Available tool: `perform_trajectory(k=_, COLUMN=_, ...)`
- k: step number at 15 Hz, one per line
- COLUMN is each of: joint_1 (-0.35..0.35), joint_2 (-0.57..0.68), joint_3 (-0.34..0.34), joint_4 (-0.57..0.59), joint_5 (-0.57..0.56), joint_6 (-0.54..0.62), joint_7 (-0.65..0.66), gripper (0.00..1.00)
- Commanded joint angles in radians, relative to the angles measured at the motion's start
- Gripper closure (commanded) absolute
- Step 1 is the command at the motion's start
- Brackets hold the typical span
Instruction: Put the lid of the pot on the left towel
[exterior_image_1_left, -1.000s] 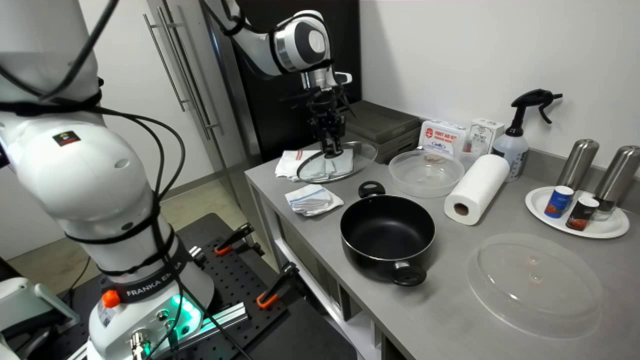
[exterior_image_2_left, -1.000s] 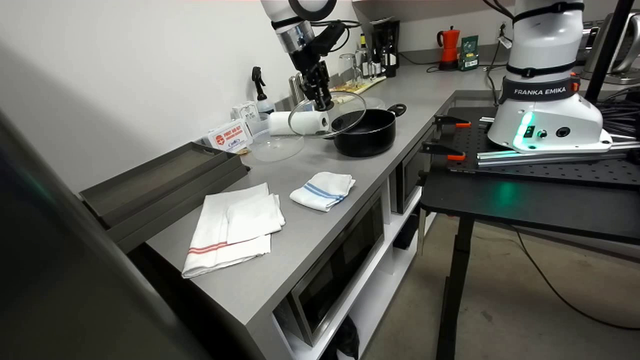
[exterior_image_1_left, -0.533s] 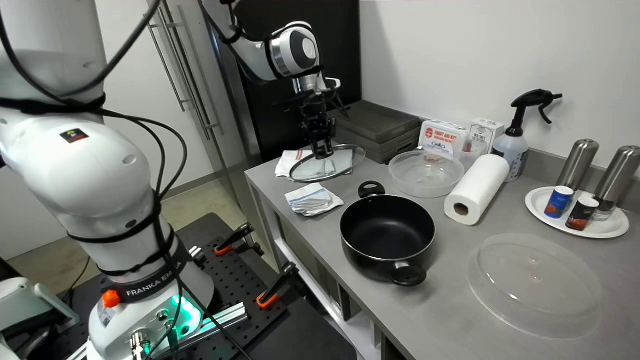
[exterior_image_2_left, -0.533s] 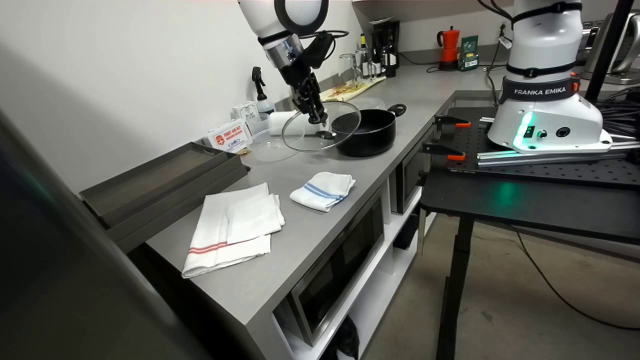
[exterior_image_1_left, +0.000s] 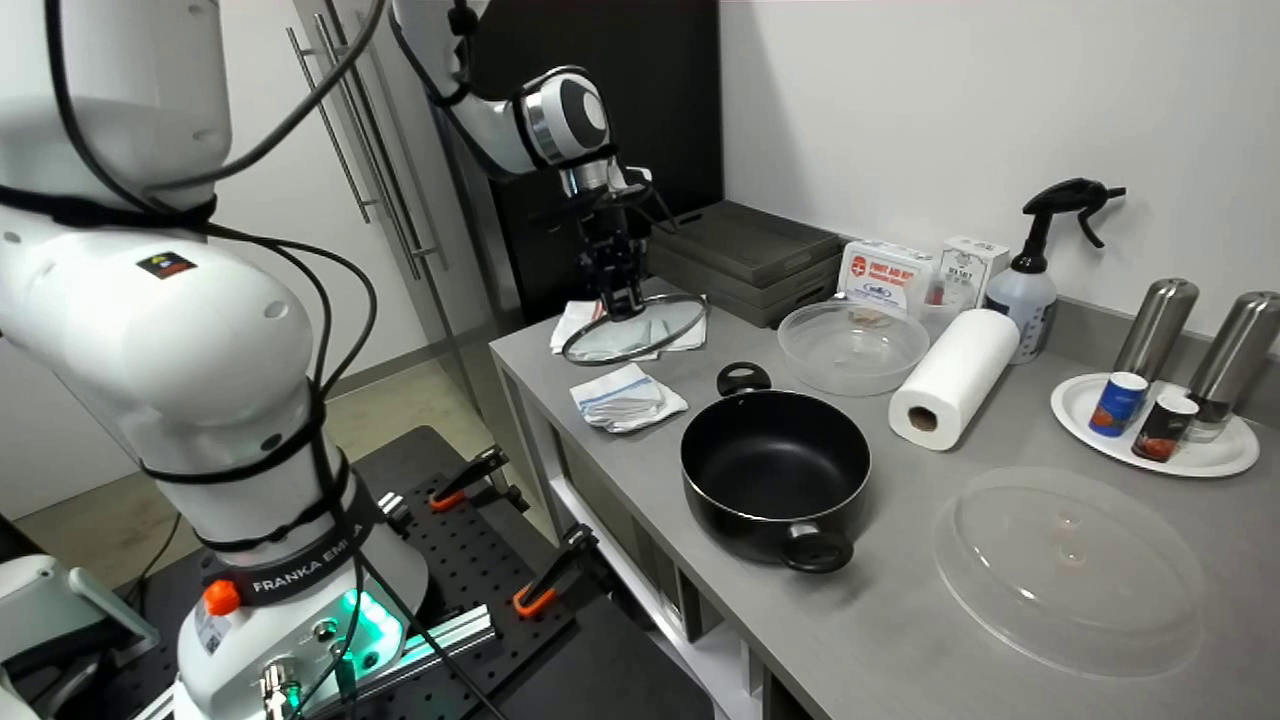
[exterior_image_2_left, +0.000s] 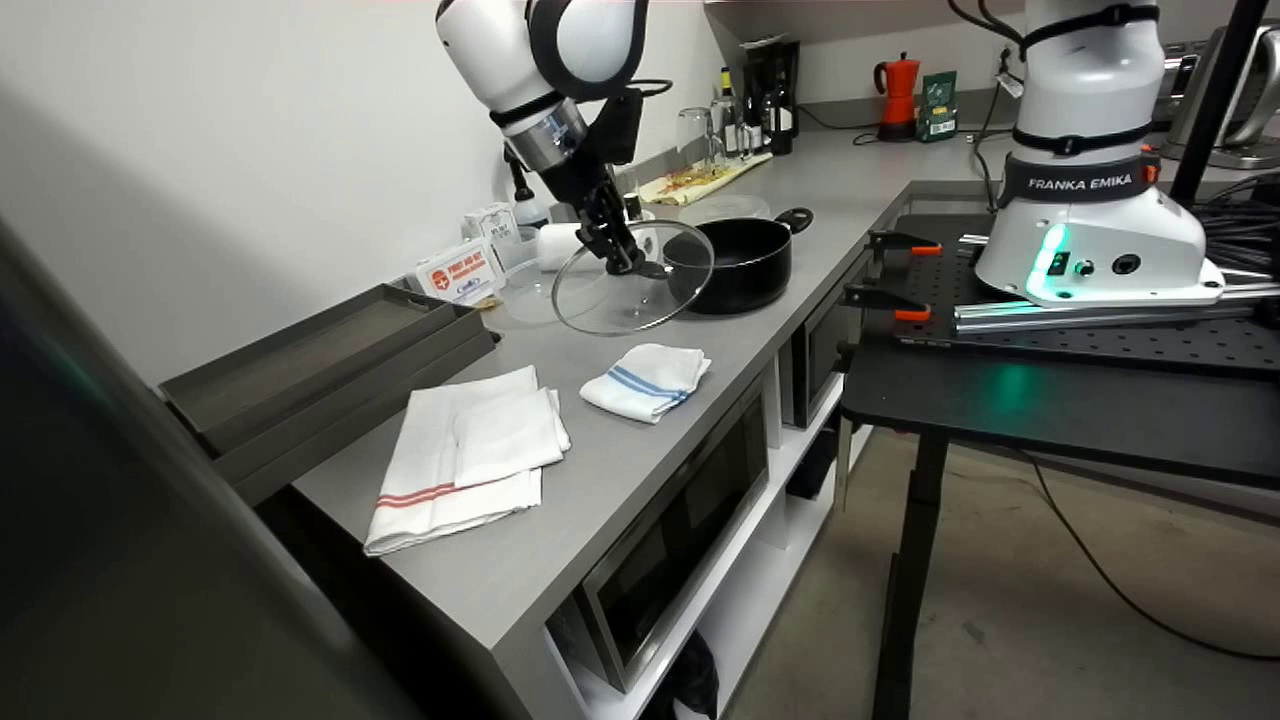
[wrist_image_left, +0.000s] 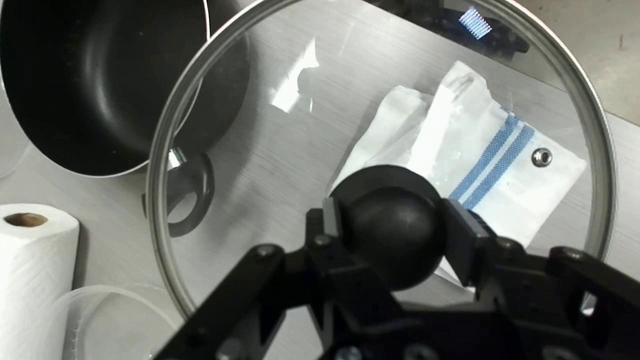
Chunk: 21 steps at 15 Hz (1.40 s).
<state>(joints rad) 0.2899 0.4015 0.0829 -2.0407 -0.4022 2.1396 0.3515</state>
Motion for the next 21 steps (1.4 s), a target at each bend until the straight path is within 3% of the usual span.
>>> perform_trajectory(k=1, joint_1=0.037, joint_2=0.048, joint_3=0.004, joint_4=0.079, joint_5=-0.038, joint_6=-0.067, joint_7=-0.026, gripper=0.74)
perform_trajectory(k=13, joint_1=0.057, joint_2=0.193, joint_3=0.031, joint_4=0.245, joint_5=-0.011, joint_6=-0.064, joint_7=-0.227, gripper=0.74)
perform_trajectory(k=21, joint_1=0.055, joint_2=0.241, joint_3=0.071, joint_4=0.283, joint_5=0.012, joint_6=-0.051, joint_7=-0.366, gripper=0.74)
